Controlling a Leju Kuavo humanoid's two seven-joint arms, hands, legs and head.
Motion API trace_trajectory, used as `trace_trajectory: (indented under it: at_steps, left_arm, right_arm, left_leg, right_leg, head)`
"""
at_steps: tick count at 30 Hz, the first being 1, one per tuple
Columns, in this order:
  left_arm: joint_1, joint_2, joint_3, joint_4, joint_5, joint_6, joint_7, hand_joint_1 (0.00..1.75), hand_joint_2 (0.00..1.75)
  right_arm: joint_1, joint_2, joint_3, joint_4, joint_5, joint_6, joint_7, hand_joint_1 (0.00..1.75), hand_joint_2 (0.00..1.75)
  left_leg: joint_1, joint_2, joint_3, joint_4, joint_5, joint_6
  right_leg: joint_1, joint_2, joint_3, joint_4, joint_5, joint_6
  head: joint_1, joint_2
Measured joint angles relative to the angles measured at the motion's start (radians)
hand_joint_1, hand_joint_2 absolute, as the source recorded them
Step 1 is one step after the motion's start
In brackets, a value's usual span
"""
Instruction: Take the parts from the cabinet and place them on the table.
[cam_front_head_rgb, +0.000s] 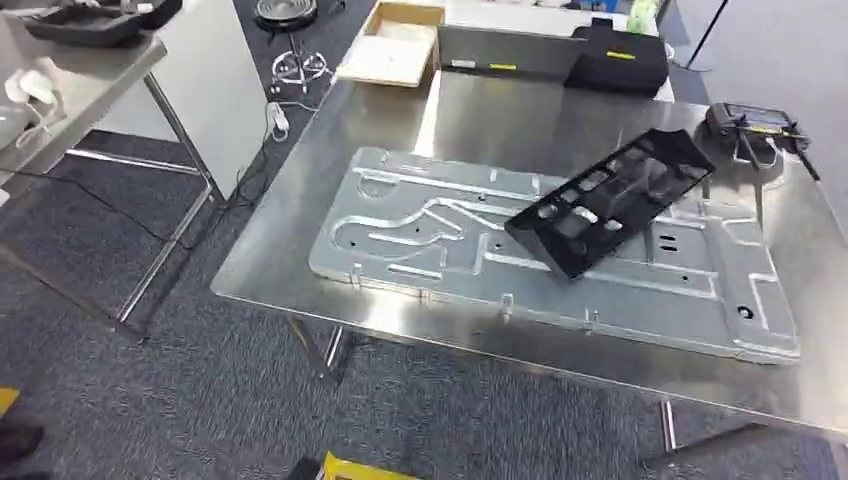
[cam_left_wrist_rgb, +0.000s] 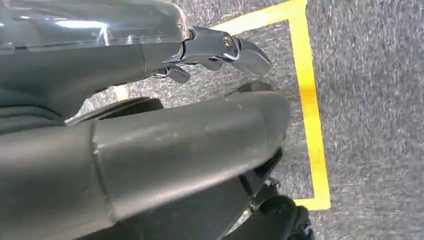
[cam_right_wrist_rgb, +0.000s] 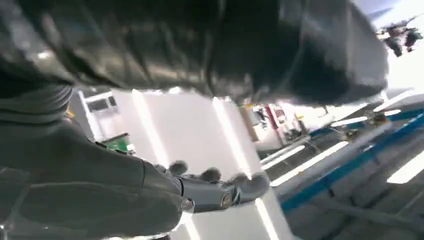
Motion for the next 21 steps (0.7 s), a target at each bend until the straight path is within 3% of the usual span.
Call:
trace_trajectory:
  at_steps: [1,3,5,6,7,8,9,11,12,13,14,15,16,17,19,20,21]
  left_arm:
    - [0.0,0.0,0.0,0.0,-0.001,0.0,0.0,0.0,0.0]
    - [-0.002,0.0,0.0,0.0,-0.001,0.003,-0.007,0.0,0.0]
    - [-0.005,0.0,0.0,0.0,0.004,0.013,-0.016,0.0,0.0]
    - [-0.006,0.001,0.0,0.0,0.008,0.018,-0.022,0.0,0.0]
    - [-0.008,0.001,0.001,0.0,0.014,0.02,-0.026,0.0,0.0]
    - [-0.01,0.001,0.002,0.0,0.02,0.02,-0.032,0.0,0.0]
    - [-0.012,0.001,0.006,0.0,0.026,0.02,-0.037,0.0,0.0]
    - [-0.02,0.002,0.008,0.0,0.027,0.02,-0.047,0.0,0.0]
    - [-0.022,0.005,0.008,-0.001,0.028,0.023,-0.048,0.0,0.0]
    - [-0.022,0.004,0.008,-0.001,0.029,0.026,-0.054,0.0,0.0]
    - [-0.022,0.004,0.008,-0.001,0.034,0.028,-0.056,0.0,0.0]
    - [-0.021,0.005,0.011,-0.001,0.035,0.032,-0.062,0.0,0.0]
    - [-0.017,0.005,0.012,-0.001,0.036,0.034,-0.07,0.0,0.0]
    - [-0.016,0.004,0.013,0.0,0.036,0.037,-0.08,0.0,0.0]
    - [-0.014,0.006,0.015,-0.001,0.036,0.053,-0.091,0.0,0.0]
    - [-0.011,0.006,0.015,-0.001,0.035,0.058,-0.097,0.0,0.0]
    - [-0.007,0.006,0.016,0.0,0.034,0.064,-0.099,0.0,0.0]
  right_arm:
    - [0.008,0.0,-0.007,-0.005,0.0,0.002,-0.001,0.0,0.0]
    - [0.022,0.0,-0.022,-0.018,-0.002,0.003,-0.016,0.0,0.0]
    - [0.029,0.003,-0.035,-0.022,-0.005,-0.007,-0.05,0.0,0.0]
    - [0.029,0.01,-0.039,-0.022,-0.006,-0.015,-0.068,0.0,0.0]
    - [0.03,0.016,-0.041,-0.022,-0.006,-0.021,-0.079,0.0,0.0]
    - [0.03,0.026,-0.043,-0.02,-0.006,-0.031,-0.092,0.0,0.0]
    - [0.031,0.035,-0.044,-0.016,-0.006,-0.042,-0.108,0.0,0.0]
    - [0.031,0.051,-0.047,-0.006,-0.006,-0.066,-0.133,0.0,0.0]
    - [0.032,0.06,-0.049,0.0,-0.006,-0.077,-0.137,0.0,0.0]
    - [0.022,0.072,-0.049,0.012,-0.006,-0.088,-0.143,0.0,0.0]
    - [0.017,0.083,-0.049,0.026,-0.004,-0.1,-0.148,0.0,0.0]
    - [0.017,0.095,-0.049,0.04,-0.004,-0.109,-0.156,0.0,0.0]
    - [0.018,0.102,-0.049,0.051,-0.005,-0.113,-0.166,0.0,0.0]
    - [0.019,0.11,-0.049,0.064,-0.01,-0.123,-0.177,0.0,0.0]
    - [0.015,0.122,-0.051,0.086,-0.022,-0.147,-0.198,0.0,0.0]
    - [0.02,0.131,-0.053,0.096,-0.031,-0.161,-0.208,0.0,0.0]
    - [0.032,0.147,-0.058,0.11,-0.038,-0.179,-0.221,0.0,0.0]
  left_leg:
    - [-0.001,0.0,-0.007,0.005,0.001,-0.005]
    - [0.004,0.004,-0.036,0.081,-0.094,-0.019]
    - [0.009,0.004,-0.079,0.231,-0.194,-0.026]
    - [0.011,0.004,-0.089,0.292,-0.227,-0.028]
    - [0.011,0.004,-0.078,0.306,-0.234,-0.027]
    - [0.011,0.004,-0.041,0.273,-0.224,-0.023]
    - [0.009,0.004,0.017,0.198,-0.201,-0.015]
    - [0.0,0.004,0.16,0.0,-0.163,0.011]
    - [-0.004,0.005,0.173,-0.03,-0.172,0.017]
    - [-0.006,0.006,0.167,-0.035,-0.151,0.017]
    - [-0.011,0.006,0.163,-0.035,-0.149,0.02]
    - [-0.011,0.006,0.16,-0.036,-0.142,0.029]
    - [-0.011,0.006,0.158,-0.056,-0.125,0.039]
    - [-0.005,0.009,0.158,-0.073,-0.095,0.039]
    - [-0.005,0.009,0.141,-0.083,-0.069,0.046]
    - [-0.005,0.011,0.128,-0.082,-0.06,0.045]
    - [-0.005,0.012,0.117,-0.081,-0.053,0.044]
  right_leg:
    - [-0.008,-0.002,-0.009,-0.005,0.01,-0.011]
    - [-0.007,-0.007,-0.026,-0.005,0.028,-0.027]
    - [-0.006,-0.009,-0.05,-0.004,0.046,-0.029]
    - [-0.005,-0.009,-0.064,-0.004,0.055,-0.03]
    - [-0.004,-0.009,-0.076,-0.004,0.065,-0.029]
    - [-0.002,-0.008,-0.089,-0.004,0.075,-0.029]
    - [0.001,-0.008,-0.1,-0.004,0.085,-0.028]
    - [0.001,-0.009,-0.114,-0.003,0.106,-0.025]
    - [0.005,-0.01,-0.115,-0.007,0.113,-0.017]
    - [0.001,-0.011,-0.112,-0.013,0.121,-0.008]
    - [-0.005,-0.012,-0.112,-0.019,0.128,-0.001]
    - [-0.005,-0.011,-0.109,-0.032,0.14,0.009]
    - [-0.004,-0.011,-0.106,-0.047,0.153,0.019]
    - [-0.01,-0.012,-0.113,-0.037,0.141,0.017]
    - [-0.006,-0.009,-0.139,0.04,0.03,0.021]
    - [-0.006,-0.008,-0.159,0.117,-0.025,0.025]
    - [-0.006,-0.008,-0.175,0.192,-0.056,0.029]
  head:
    - [0.001,0.0]
    - [0.001,0.0]
    - [0.001,0.0]
    - [0.0,0.0]
    - [0.0,0.0]
    - [0.0,0.0]
    - [0.0,0.0]
    - [0.0,0.0]
    - [0.001,0.0]
    - [0.0,0.0]
    - [-0.002,0.0]
    - [-0.002,0.0]
    - [-0.002,0.0]
    - [-0.001,0.0]
    - [-0.001,0.0]
    - [0.0,0.0]
    - [-0.001,0.0]
